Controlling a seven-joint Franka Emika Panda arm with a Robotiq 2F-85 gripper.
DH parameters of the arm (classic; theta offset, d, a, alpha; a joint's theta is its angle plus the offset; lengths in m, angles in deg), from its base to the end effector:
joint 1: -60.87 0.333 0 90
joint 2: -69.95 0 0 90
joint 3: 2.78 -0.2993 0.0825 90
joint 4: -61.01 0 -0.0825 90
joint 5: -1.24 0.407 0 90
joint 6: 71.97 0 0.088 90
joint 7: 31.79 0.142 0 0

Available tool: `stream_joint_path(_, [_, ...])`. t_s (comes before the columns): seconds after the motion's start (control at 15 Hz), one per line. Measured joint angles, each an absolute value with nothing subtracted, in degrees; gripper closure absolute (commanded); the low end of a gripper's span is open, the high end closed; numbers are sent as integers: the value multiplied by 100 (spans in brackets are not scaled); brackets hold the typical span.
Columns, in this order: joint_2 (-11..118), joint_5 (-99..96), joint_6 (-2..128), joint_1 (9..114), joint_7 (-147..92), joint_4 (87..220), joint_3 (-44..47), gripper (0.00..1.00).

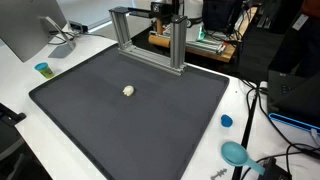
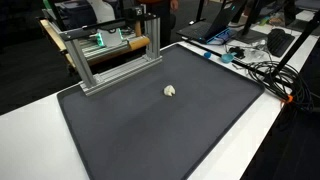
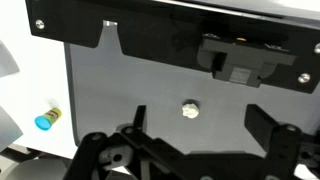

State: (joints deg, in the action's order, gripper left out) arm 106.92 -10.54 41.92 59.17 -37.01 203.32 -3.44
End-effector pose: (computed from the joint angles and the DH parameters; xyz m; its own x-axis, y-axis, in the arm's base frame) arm 0.4084 -0.0267 0.4683 0.9809 0.1522 0.1207 0.1238 -0.9686 0.2155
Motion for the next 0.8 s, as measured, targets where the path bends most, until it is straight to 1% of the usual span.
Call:
stream_joint_path(0.53, [10694, -1045, 4192, 5925, -3685, 20328, -343, 0])
stream_joint_path(0.8, [10687, -557, 4066, 6005, -2803, 20334, -499, 0])
